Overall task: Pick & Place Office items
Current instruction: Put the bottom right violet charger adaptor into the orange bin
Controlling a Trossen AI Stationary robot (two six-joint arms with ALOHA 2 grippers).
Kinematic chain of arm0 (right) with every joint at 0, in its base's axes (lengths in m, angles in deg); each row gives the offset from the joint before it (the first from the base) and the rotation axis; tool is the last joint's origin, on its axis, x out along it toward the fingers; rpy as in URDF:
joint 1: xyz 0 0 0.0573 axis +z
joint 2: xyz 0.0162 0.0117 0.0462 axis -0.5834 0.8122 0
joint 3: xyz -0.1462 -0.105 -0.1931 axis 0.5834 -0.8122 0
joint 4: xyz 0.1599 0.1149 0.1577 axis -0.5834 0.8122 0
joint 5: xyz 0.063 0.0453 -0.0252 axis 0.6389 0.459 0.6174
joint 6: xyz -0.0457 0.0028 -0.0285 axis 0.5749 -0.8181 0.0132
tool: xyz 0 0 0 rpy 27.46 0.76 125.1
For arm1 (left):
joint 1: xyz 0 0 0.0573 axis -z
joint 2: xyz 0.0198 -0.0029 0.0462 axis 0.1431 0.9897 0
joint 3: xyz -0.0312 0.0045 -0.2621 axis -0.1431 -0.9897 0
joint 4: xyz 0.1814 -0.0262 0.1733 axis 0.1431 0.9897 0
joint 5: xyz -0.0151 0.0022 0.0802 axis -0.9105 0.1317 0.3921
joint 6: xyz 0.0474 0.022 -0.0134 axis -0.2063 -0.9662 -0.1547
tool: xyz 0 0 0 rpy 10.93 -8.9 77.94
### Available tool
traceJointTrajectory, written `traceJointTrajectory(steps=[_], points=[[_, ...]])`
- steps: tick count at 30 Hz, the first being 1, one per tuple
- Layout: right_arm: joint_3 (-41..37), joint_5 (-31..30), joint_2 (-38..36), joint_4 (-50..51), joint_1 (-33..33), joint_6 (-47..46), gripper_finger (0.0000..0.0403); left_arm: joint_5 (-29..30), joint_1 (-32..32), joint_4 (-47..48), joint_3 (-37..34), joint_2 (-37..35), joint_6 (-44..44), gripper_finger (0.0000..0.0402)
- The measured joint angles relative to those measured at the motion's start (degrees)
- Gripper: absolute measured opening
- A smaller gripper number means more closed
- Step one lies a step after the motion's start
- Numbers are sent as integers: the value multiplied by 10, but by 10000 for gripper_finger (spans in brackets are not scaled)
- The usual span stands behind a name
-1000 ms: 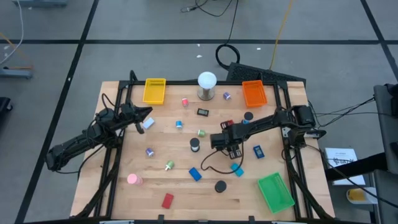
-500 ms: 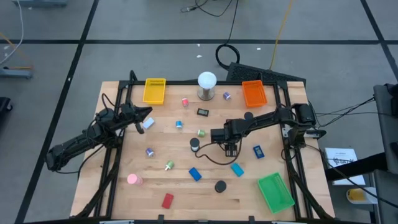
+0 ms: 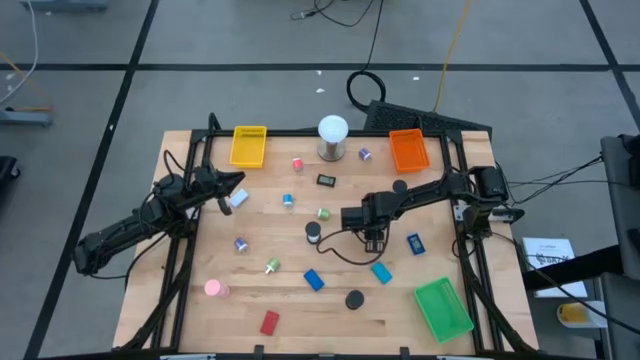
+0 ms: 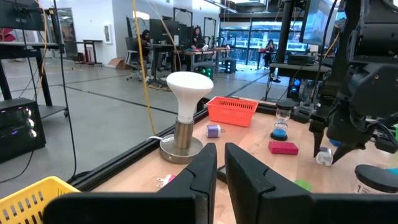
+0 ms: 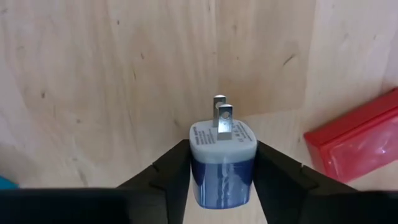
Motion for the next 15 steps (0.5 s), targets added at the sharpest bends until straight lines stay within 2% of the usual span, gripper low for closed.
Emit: traceJointTrajectory(steps=[5, 8, 10, 15], points=[[0, -4, -12, -35, 6, -10, 128, 0, 0, 0, 0, 0, 0, 37], [-7, -35, -42, -104, 13, -36, 128, 0, 0, 0, 0, 0, 0, 37], [-39, -44, -66, -187, 19, -59, 129, 0, 0, 0, 0, 0, 0, 37], [-167, -48, -91, -476, 38, -120, 129, 0, 0, 0, 0, 0, 0, 37]])
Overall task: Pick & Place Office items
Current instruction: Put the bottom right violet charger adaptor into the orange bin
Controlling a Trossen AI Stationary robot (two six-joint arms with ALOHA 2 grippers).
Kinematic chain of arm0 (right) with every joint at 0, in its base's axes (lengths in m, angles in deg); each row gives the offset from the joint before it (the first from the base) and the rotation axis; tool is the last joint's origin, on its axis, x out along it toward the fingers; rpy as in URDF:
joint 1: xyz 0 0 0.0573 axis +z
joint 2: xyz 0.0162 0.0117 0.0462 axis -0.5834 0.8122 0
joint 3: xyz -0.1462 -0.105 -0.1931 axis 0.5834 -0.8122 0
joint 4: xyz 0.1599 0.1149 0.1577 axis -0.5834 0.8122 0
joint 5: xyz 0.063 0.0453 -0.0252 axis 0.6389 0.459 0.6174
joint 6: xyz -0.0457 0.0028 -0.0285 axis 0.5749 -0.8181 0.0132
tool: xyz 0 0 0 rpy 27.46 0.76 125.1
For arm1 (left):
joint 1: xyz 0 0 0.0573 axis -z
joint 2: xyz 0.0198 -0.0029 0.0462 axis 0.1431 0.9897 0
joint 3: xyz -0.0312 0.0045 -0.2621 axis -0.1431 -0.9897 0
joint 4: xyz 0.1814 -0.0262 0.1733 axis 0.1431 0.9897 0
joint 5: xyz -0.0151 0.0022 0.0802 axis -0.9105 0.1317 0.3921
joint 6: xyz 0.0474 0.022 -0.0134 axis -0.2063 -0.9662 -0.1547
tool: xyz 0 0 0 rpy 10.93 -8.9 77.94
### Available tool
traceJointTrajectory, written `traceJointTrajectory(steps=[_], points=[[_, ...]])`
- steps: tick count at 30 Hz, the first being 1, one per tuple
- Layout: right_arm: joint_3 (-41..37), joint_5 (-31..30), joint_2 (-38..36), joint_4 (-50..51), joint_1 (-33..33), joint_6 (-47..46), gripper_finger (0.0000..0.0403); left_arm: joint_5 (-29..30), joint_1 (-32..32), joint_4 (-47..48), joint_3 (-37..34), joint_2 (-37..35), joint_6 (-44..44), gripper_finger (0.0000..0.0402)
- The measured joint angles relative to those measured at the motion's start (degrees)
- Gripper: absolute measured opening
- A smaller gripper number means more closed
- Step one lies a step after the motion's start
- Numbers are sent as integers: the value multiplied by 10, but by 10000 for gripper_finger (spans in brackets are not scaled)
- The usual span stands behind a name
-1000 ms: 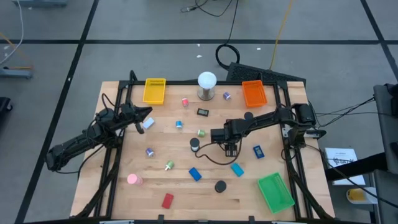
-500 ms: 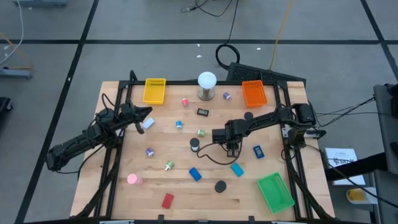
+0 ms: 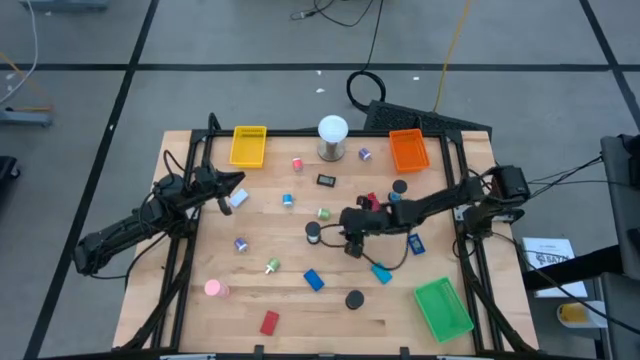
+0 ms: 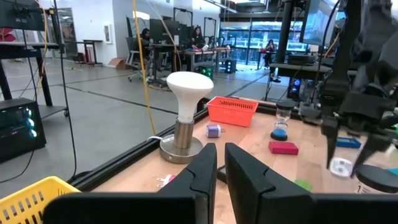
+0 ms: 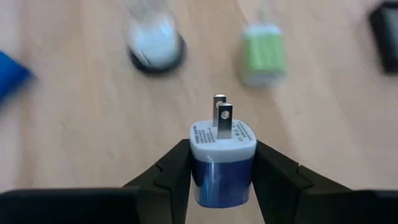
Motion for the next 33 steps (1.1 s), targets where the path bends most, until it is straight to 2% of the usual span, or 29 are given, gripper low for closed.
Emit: traceJointTrajectory(steps=[6, 13, 18, 24, 28, 33], points=[[-117, -90, -1, -220, 33, -40, 129, 0, 0, 0, 0, 0, 0, 37], [-172, -137, -1, -295, 59, -47, 129, 0, 0, 0, 0, 0, 0, 37], [-210, -141, 0, -376, 59, -47, 129, 0, 0, 0, 0, 0, 0, 37], [-232, -150, 43, -502, 58, -33, 128, 0, 0, 0, 0, 0, 0, 37], [-233, -148, 85, -544, 58, -20, 128, 0, 0, 0, 0, 0, 0, 37], [-230, -149, 91, -568, 58, -10, 133, 0, 0, 0, 0, 0, 0, 37]])
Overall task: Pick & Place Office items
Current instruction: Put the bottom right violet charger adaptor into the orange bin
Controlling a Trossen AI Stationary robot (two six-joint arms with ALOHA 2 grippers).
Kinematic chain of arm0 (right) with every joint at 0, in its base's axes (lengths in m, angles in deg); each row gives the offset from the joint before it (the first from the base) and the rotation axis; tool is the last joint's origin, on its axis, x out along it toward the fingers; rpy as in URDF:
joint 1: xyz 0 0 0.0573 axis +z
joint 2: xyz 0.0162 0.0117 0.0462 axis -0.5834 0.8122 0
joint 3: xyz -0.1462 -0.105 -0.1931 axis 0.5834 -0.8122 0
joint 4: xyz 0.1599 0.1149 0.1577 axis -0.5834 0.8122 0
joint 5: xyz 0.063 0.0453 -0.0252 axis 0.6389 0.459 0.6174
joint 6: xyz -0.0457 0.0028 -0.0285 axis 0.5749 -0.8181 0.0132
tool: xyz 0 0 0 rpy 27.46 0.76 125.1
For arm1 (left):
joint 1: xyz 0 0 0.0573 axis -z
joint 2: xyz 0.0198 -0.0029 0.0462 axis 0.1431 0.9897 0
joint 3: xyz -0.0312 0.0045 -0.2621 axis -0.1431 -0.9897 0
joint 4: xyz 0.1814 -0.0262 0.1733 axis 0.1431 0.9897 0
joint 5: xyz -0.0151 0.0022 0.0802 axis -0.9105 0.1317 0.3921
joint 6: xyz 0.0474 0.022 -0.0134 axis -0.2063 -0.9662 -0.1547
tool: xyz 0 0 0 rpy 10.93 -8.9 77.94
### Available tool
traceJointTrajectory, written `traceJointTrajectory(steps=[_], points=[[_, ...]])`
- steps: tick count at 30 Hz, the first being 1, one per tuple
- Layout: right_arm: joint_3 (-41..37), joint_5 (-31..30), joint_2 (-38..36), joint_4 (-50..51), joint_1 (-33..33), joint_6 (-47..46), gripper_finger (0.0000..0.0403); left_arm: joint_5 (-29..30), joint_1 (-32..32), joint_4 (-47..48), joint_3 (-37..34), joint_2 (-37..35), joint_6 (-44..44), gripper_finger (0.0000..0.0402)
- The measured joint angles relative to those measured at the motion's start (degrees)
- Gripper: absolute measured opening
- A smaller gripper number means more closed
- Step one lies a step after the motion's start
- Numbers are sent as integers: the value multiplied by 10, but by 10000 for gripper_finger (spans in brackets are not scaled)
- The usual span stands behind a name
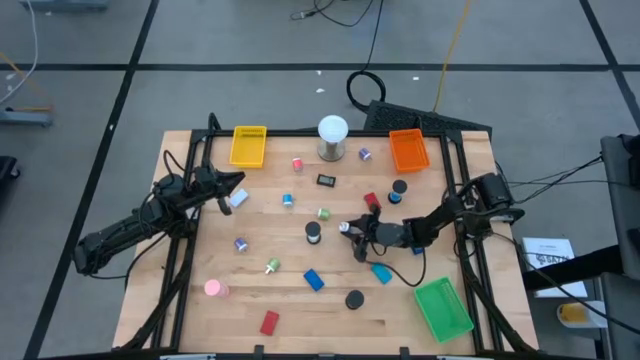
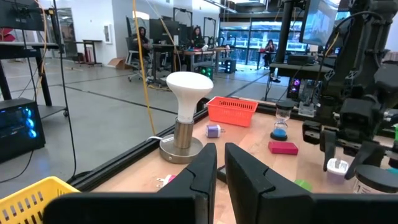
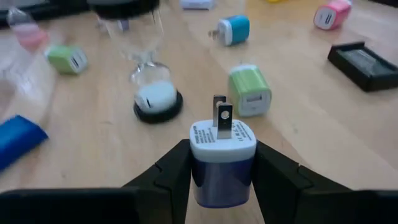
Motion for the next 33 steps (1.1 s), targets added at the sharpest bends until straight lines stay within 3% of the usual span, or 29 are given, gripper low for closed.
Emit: traceJointTrajectory(steps=[24, 33], points=[[-1, 0, 0, 49, -3, 4, 171, 0, 0, 0, 0, 0, 0, 37], [-1, 1, -47, 109, -3, -17, 220, 0, 0, 0, 0, 0, 0, 37]])
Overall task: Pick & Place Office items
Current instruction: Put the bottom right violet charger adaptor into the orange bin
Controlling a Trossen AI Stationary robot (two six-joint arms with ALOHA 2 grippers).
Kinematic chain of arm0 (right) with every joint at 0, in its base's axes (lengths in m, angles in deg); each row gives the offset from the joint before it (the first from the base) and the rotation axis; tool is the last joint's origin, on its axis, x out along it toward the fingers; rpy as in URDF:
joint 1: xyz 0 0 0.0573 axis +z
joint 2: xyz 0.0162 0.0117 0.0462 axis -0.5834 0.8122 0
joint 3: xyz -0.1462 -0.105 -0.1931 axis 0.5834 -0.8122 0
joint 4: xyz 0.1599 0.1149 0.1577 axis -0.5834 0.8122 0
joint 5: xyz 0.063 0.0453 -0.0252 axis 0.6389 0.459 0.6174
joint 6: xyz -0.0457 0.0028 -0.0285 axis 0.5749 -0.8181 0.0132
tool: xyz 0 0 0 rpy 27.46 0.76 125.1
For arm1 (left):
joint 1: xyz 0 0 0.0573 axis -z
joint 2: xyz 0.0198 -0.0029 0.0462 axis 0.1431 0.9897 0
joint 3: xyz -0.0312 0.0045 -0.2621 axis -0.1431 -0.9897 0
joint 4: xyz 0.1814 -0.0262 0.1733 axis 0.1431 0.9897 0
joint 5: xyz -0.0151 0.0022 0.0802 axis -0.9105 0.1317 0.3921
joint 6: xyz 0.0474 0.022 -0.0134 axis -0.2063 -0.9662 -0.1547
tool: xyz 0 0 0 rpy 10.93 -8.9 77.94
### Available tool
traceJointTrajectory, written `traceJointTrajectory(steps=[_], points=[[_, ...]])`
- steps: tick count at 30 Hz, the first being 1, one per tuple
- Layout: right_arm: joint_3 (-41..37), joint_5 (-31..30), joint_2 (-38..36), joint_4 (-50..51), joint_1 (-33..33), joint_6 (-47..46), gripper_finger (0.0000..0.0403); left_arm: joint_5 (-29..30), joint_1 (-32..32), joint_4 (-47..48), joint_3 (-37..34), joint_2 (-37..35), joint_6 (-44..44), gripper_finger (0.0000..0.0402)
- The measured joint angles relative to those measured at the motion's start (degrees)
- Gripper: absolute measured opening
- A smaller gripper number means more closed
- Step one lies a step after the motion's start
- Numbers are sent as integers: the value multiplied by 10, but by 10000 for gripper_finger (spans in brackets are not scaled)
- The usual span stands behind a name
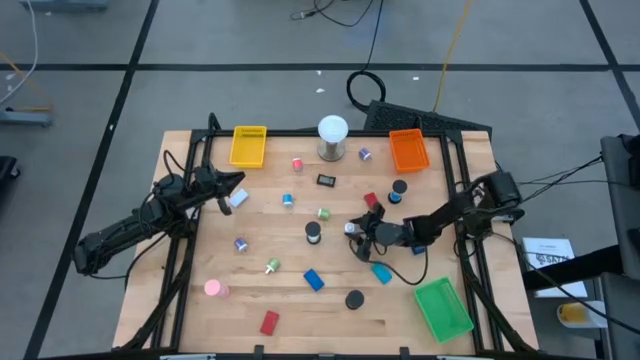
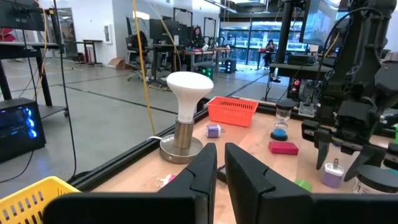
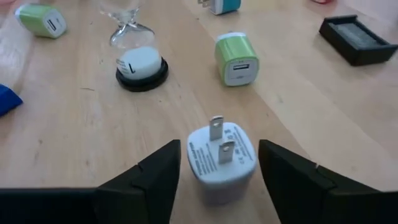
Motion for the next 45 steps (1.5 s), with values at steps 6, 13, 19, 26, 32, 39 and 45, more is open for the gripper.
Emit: traceJointTrajectory(steps=[6, 13, 19, 26, 32, 39, 45], points=[[6, 1, -93, 137, 0, -37, 265, 0, 0, 0, 0, 0, 0, 37], [70, 26, -194, 302, -6, -21, 298, 0, 0, 0, 0, 0, 0, 37], [213, 134, -194, 564, -45, -1, 227, 0, 0, 0, 0, 0, 0, 37], [415, 226, -91, 802, -76, 51, 95, 0, 0, 0, 0, 0, 0, 37], [538, 254, 27, 953, -77, 83, 150, 0, 0, 0, 0, 0, 0, 37], [583, 255, 76, 971, -82, 98, 271, 0, 0, 0, 0, 0, 0, 37], [583, 253, 103, 976, -96, 113, 282, 0, 0, 0, 0, 0, 0, 37]])
